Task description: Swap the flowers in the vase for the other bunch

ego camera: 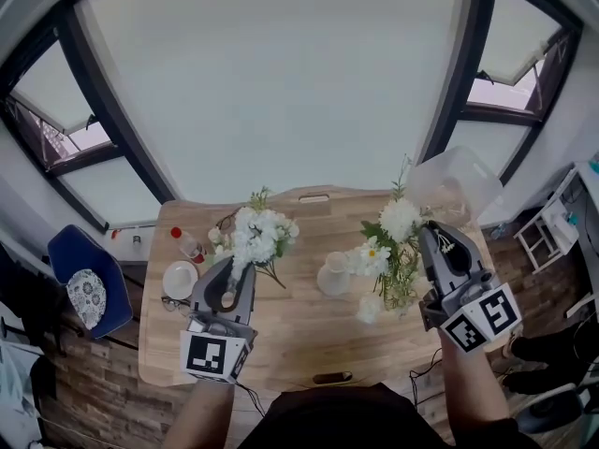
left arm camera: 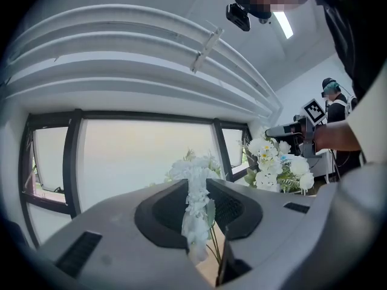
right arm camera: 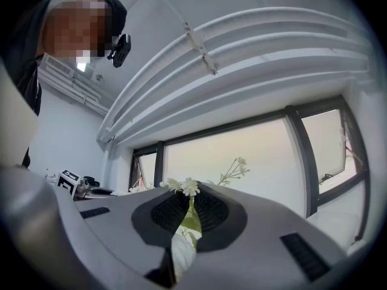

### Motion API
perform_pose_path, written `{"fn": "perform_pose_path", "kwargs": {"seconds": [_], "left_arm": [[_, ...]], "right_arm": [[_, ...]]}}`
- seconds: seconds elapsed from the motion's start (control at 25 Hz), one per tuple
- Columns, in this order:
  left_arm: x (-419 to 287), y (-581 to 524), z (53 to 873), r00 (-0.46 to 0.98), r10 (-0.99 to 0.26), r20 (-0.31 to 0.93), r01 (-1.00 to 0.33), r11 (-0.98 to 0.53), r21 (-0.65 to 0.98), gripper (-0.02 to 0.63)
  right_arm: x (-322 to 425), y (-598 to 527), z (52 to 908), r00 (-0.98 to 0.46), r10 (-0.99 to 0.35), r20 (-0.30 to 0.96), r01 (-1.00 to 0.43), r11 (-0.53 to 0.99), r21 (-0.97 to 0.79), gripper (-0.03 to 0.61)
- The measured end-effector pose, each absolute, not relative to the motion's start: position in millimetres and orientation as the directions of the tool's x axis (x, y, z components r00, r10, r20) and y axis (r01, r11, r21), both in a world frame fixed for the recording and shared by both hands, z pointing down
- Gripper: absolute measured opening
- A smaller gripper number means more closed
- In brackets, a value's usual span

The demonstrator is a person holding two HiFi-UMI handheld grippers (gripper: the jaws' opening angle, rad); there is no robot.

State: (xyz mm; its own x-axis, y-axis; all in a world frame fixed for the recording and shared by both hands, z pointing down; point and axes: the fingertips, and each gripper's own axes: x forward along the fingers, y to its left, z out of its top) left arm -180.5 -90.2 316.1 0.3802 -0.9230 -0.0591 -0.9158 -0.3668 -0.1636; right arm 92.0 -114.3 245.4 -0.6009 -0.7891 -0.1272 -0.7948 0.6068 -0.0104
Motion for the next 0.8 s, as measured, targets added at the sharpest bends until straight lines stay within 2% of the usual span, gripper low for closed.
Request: {"fn": "perform_pose_path", "kwargs": {"seconds": [0.8], "left_arm": [[-128,-103,289,0.450,-0.889,-0.082,-0.881,-0.427,-0.203,0.086]], "right_arm": [[163,-94,276,-0.520,-0.848,-0.098,-0.846,0.528,-0.074,0.043]]}}
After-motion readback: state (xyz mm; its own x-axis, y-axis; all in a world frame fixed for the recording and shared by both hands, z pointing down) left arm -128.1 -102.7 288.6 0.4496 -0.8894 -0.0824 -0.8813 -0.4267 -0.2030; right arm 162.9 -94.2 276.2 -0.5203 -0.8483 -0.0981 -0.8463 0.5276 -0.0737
